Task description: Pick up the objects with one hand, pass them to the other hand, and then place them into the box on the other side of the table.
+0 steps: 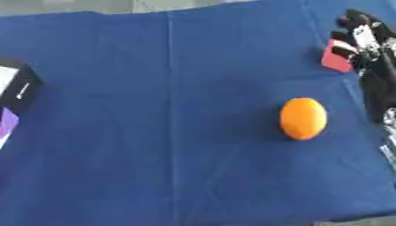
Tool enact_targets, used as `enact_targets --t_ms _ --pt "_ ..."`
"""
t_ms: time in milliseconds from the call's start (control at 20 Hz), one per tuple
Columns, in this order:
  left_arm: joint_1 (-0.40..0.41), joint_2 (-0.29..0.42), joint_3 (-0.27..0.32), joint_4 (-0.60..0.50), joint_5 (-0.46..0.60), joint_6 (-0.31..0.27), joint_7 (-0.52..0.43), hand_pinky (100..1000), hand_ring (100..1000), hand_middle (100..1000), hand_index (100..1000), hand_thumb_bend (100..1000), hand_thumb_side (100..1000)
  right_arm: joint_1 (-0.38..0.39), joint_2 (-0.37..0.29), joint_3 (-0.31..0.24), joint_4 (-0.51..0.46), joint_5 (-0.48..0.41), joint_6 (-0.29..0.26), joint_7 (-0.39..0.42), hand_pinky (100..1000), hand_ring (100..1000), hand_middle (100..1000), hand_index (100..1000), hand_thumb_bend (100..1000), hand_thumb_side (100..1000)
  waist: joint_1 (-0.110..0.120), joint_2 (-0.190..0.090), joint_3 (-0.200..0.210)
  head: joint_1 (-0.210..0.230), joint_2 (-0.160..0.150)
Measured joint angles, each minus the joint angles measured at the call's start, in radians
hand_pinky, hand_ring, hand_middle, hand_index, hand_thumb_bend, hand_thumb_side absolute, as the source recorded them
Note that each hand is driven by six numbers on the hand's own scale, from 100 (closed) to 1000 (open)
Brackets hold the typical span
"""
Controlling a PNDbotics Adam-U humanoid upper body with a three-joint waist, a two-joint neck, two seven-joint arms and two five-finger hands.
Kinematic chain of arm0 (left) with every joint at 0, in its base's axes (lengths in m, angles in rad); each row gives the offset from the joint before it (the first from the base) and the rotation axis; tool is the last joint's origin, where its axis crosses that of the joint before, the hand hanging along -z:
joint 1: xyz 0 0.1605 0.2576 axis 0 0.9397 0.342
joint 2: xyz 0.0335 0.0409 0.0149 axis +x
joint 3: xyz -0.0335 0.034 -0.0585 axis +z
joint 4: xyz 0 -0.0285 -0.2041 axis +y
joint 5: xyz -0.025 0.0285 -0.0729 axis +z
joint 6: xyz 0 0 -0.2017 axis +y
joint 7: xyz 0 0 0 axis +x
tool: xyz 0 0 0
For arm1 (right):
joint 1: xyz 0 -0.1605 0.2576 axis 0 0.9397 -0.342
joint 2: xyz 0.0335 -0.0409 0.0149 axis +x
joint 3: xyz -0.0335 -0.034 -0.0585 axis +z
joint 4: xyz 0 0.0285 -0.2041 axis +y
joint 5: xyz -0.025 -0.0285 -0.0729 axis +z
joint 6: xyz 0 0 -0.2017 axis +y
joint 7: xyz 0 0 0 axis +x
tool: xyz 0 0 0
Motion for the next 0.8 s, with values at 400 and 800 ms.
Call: enact_targets --t_ms 400,800 --pt "0.0 0.0 0.0 -0.001 0.0 0.001 0.001 765 745 773 916 362 889 0.0 0.0 0.0 0.0 0.0 -0.002 0.002 877 881 843 896 100 703 0.0 0.0 0.0 -0.002 0.0" --pt "0.005 0.0 0.0 -0.001 0.0 0.001 0.001 765 744 773 915 361 890 0.0 -0.057 -0.024 0.0 0.038 0.049 0.042 891 913 882 919 100 717 0.0 -0.001 -0.002 -0.013 0.0"
